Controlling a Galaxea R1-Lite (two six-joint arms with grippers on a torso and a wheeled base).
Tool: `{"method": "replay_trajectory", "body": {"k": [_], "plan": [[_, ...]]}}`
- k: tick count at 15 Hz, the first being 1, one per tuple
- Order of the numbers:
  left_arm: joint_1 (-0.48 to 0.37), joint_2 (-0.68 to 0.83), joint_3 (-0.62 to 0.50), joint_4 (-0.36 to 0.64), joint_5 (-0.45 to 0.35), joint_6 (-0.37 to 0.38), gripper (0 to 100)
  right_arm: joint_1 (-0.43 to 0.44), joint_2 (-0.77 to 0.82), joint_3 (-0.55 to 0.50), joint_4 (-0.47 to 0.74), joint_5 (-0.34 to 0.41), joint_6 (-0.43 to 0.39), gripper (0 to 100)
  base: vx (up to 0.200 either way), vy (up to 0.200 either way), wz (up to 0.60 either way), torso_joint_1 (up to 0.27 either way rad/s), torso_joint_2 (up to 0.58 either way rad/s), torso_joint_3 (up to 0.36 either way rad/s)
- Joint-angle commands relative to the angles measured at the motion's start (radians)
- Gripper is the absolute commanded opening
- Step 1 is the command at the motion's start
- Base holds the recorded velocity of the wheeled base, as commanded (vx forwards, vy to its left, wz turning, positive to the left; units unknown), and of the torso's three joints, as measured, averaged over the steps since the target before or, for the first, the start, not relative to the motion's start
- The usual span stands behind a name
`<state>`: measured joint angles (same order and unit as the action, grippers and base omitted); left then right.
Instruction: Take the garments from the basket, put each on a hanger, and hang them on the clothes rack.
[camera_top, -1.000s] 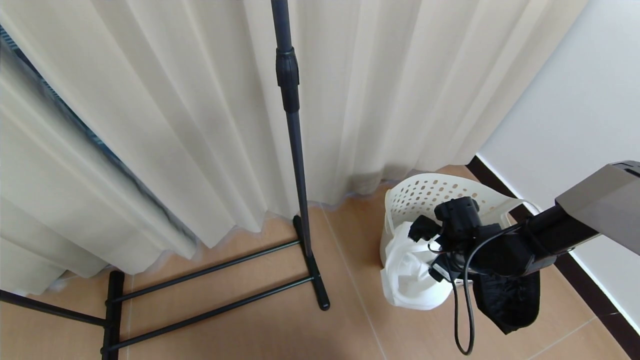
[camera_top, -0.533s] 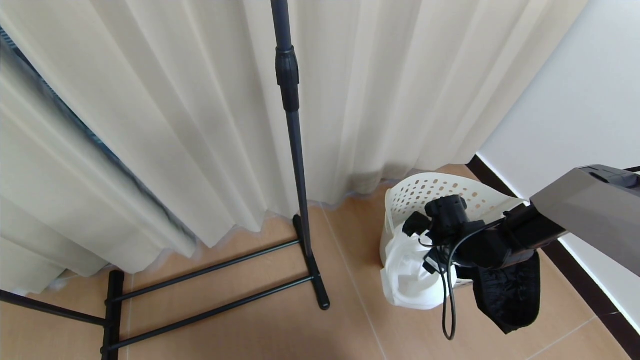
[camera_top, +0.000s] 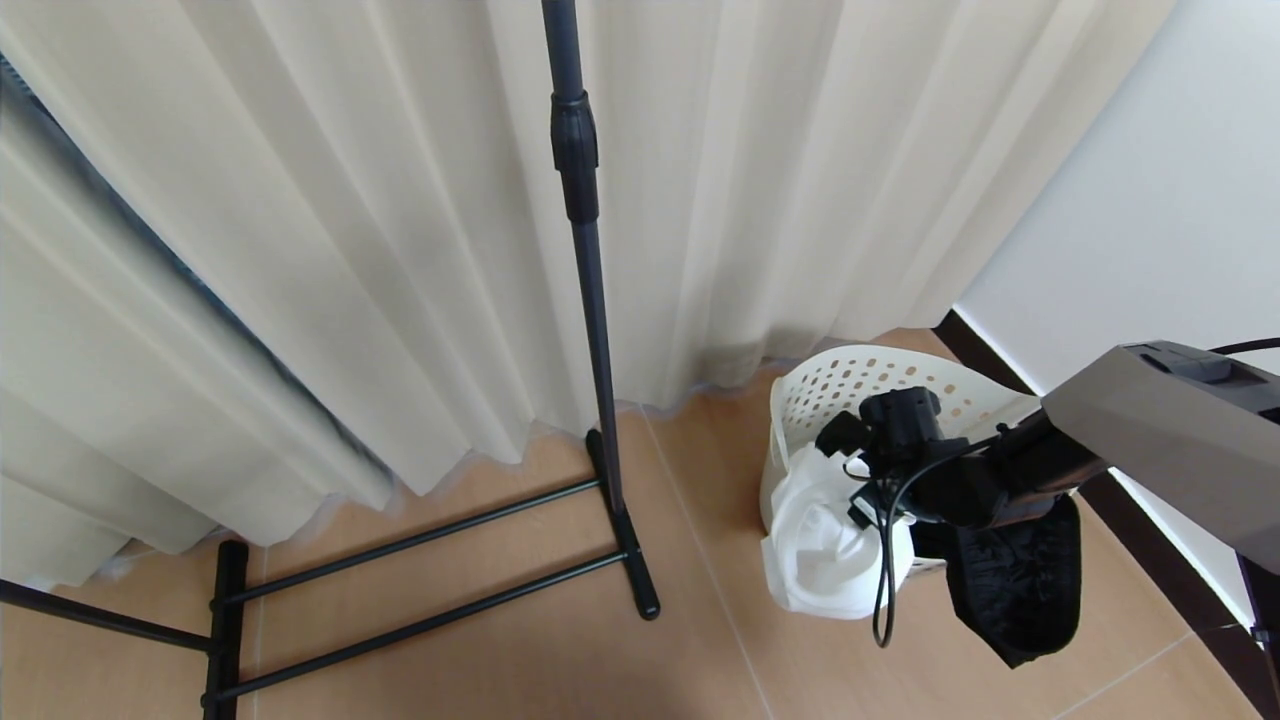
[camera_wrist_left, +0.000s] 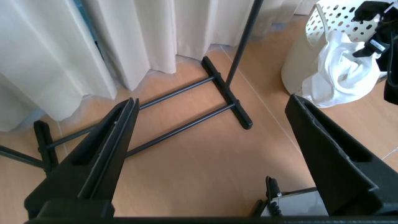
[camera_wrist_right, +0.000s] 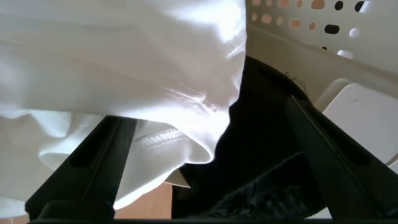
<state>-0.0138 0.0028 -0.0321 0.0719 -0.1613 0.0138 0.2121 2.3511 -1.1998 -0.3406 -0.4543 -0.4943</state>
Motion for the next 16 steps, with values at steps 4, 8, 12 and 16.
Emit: {"method": "replay_trajectory", "body": {"k": [4, 8, 12, 16], "plan": [[0.0, 0.0, 0.0, 0.0, 0.0, 0.0, 100, -0.034, 0.043, -0.015, -0.054, 0.008, 0.023, 100, 0.0, 0.0, 0.0, 0.0, 0.0, 0.0], [0.0, 0.0, 0.0, 0.0, 0.0, 0.0, 100, -0.039, 0.073, -0.063, -0.061, 0.031, 0.056, 100, 0.0, 0.0, 0.0, 0.0, 0.0, 0.0], [0.0, 0.0, 0.0, 0.0, 0.0, 0.0, 100, -0.039, 0.086, -0.072, -0.063, 0.034, 0.063, 0, 0.0, 0.0, 0.0, 0.0, 0.0, 0.0], [0.0, 0.0, 0.0, 0.0, 0.0, 0.0, 100, -0.039, 0.079, -0.075, -0.063, 0.048, 0.071, 0, 0.0, 0.0, 0.0, 0.0, 0.0, 0.0]]}}
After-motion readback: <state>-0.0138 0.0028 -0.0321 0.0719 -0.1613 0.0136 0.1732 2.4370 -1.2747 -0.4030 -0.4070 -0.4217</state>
